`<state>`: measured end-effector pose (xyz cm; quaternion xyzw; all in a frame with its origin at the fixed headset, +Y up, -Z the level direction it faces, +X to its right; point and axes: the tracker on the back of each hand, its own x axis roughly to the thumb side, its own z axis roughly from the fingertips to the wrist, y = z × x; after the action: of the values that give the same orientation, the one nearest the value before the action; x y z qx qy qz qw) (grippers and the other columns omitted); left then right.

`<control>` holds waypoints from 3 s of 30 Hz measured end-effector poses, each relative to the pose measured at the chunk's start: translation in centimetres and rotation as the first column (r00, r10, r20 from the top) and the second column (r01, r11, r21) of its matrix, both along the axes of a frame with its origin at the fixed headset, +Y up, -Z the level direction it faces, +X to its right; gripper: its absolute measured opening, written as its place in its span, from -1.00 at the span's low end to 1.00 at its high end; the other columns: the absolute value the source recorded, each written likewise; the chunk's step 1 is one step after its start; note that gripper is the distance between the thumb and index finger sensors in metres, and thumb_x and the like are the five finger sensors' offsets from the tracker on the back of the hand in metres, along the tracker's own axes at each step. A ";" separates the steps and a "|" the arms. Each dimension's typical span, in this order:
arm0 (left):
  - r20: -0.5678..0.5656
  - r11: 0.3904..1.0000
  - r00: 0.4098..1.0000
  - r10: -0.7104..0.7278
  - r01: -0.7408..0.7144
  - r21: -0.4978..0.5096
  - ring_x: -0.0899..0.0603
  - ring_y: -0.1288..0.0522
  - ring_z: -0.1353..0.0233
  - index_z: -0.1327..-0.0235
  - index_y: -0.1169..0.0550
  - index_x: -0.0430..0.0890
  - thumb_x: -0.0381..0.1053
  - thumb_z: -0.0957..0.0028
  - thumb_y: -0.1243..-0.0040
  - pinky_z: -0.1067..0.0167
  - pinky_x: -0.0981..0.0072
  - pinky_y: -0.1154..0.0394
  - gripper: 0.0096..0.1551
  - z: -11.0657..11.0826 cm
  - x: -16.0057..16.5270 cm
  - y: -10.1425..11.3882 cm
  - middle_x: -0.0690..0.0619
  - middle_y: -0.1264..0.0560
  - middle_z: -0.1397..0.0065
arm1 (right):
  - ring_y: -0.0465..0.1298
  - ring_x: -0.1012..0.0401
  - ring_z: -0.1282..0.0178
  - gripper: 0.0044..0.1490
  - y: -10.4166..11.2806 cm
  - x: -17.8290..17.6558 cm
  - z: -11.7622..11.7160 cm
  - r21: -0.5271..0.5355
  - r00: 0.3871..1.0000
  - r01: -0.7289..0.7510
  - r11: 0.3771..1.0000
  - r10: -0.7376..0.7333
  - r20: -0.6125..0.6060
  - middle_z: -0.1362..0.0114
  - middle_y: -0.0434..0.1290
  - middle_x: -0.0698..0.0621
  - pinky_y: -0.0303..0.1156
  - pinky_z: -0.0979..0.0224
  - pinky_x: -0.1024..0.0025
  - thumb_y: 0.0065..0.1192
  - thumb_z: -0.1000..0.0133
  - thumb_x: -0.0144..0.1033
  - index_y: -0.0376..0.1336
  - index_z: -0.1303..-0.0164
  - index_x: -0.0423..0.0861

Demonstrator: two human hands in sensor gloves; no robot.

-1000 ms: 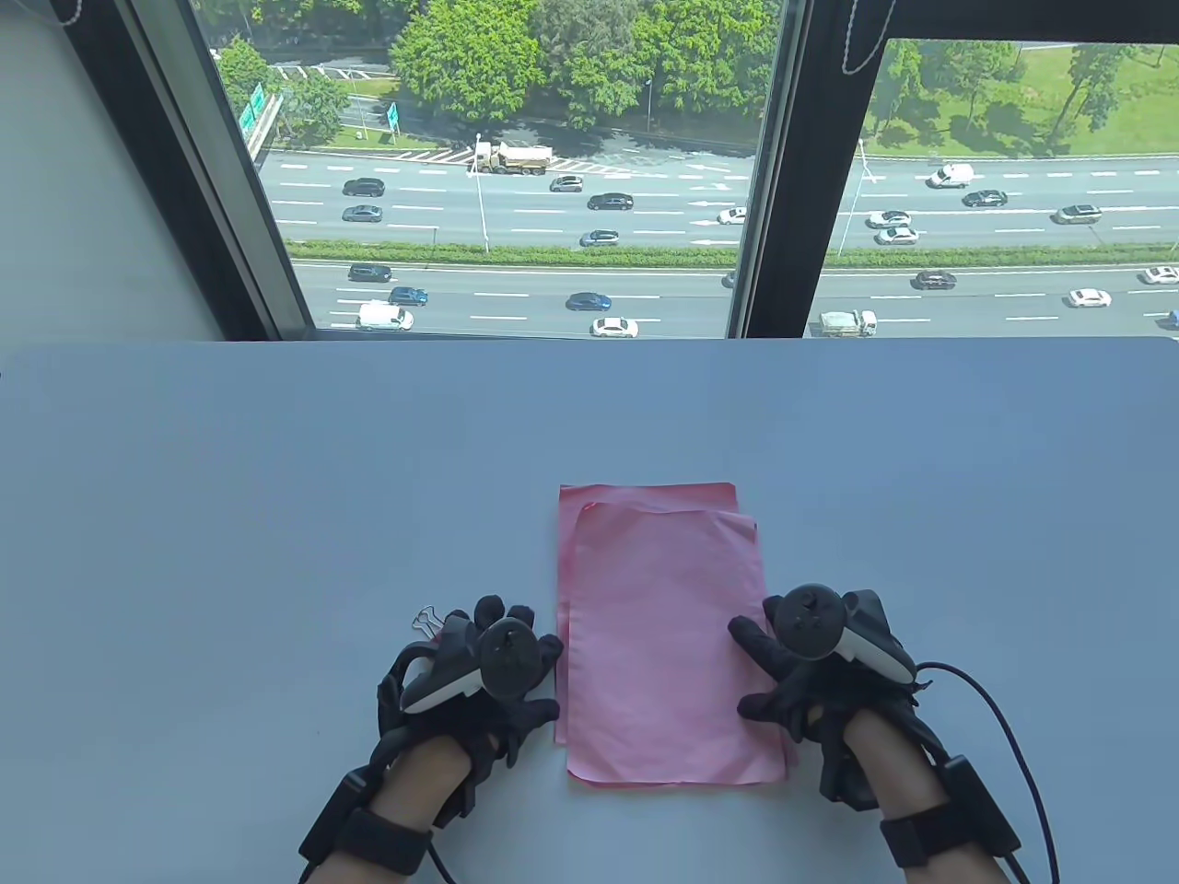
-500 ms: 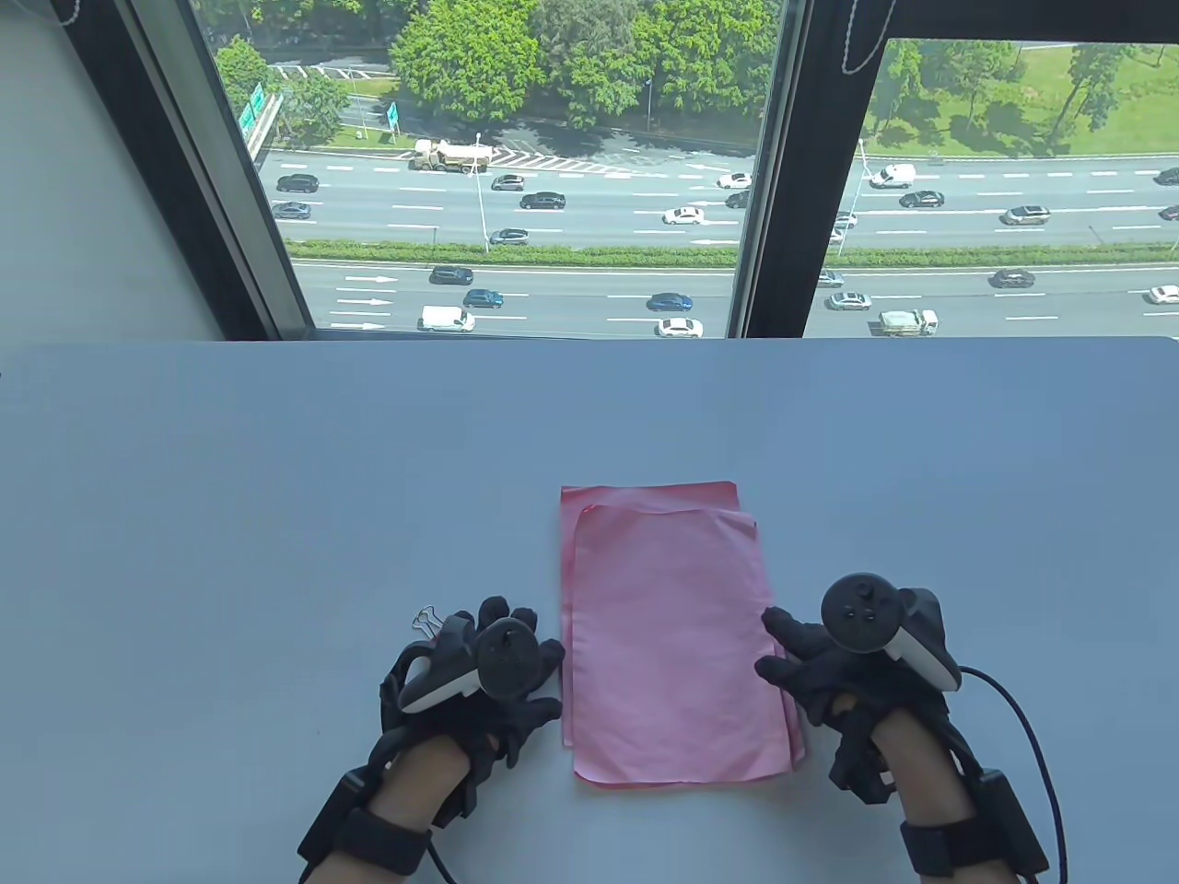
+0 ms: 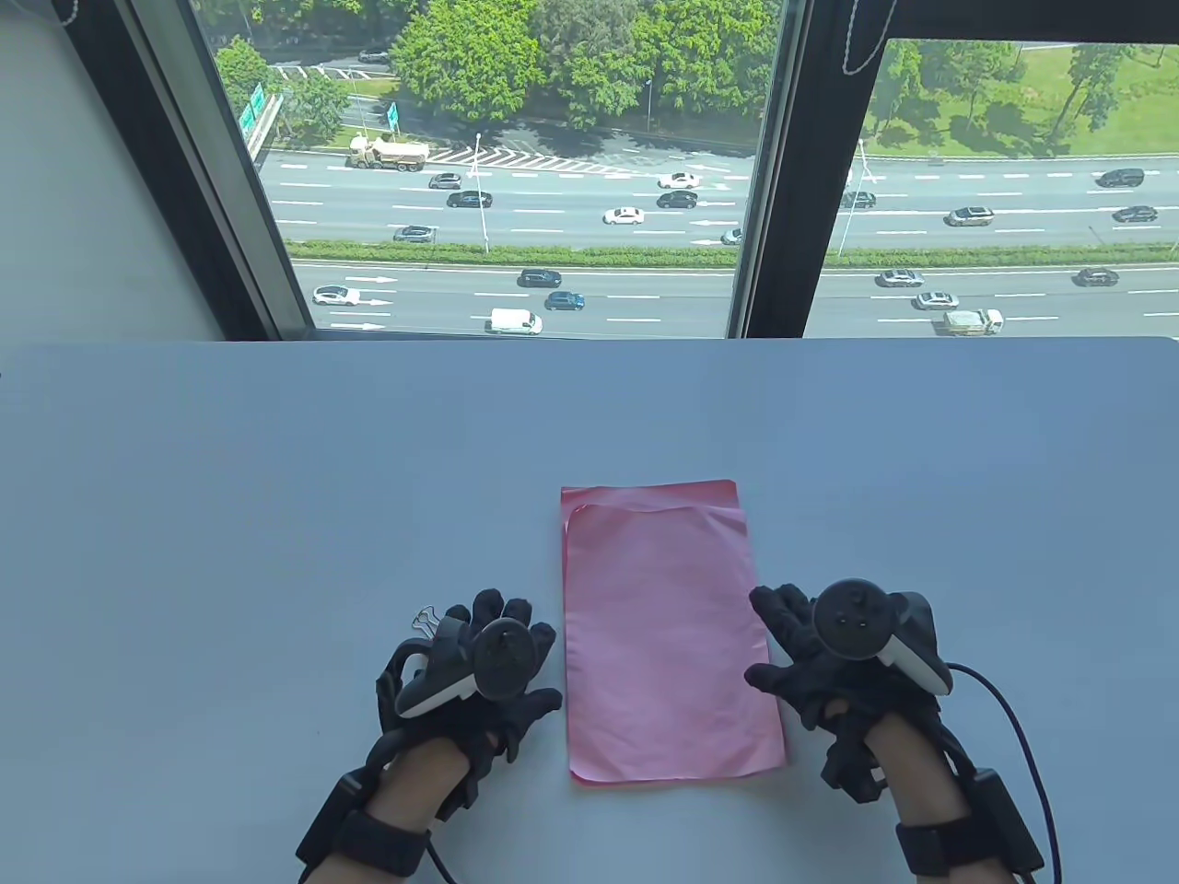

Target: Clip paper with binder clip (Left hand to clip)

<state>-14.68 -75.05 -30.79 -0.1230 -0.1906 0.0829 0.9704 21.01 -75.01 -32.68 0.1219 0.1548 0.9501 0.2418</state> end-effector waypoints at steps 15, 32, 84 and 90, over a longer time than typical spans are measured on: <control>0.137 0.982 0.982 -0.132 0.148 -0.114 -0.42 0.16 -0.64 -0.66 -0.03 0.18 0.51 0.30 -0.38 -0.42 -0.35 0.18 0.30 1.0 2.8 -1.6 -0.15 -0.01 -0.75 | -0.36 -0.31 -0.57 0.26 -2.8 -2.0 -0.4 -0.181 0.983 -0.170 0.969 0.155 -0.093 -0.68 -0.34 -0.09 -0.32 -0.44 -0.42 0.55 0.12 0.09 -0.15 -0.62 0.10; 0.044 0.992 0.993 -0.111 0.114 -0.058 -0.38 0.02 -0.64 -0.61 0.04 0.31 0.40 0.20 -0.34 -0.44 -0.34 0.09 0.19 0.2 2.9 -1.5 -0.13 -0.14 -0.72 | -0.27 -0.34 -0.56 0.25 -2.4 -2.7 -0.4 -0.136 0.974 -0.210 0.968 0.195 -0.112 -0.67 -0.25 -0.15 -0.21 -0.45 -0.41 0.57 0.14 0.05 -0.10 -0.62 0.04; -0.527 0.279 0.268 0.807 -0.958 -0.060 0.05 -0.81 0.14 -0.41 -0.42 -0.24 -0.14 0.11 -0.34 -0.07 0.05 -0.67 -0.25 -0.5 -1.8 -2.5 -0.28 -0.44 -0.45 | 0.75 -0.12 0.34 0.22 -2.8 4.2 -0.8 -0.411 0.896 0.440 0.798 -0.361 0.259 0.03 0.67 -0.35 0.63 0.32 0.09 -0.21 0.05 0.41 0.45 -0.15 -0.45; -0.589 0.151 0.137 0.796 -0.988 -0.025 0.07 -0.81 0.13 -0.43 -0.39 -0.24 -0.13 0.10 -0.33 -0.06 0.07 -0.68 -0.23 -0.4 -2.3 -3.0 -0.28 -0.44 -0.44 | 0.76 -0.12 0.30 0.29 -4.1 2.9 -0.5 -0.534 0.860 0.506 0.678 -0.448 0.246 -0.02 0.64 -0.39 0.64 0.31 0.09 -0.25 0.05 0.44 0.40 -0.16 -0.51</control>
<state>-16.97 -78.06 -31.19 -0.1573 0.0243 0.7264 0.6686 23.91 -79.10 -33.22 0.0329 0.3884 0.7646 0.5133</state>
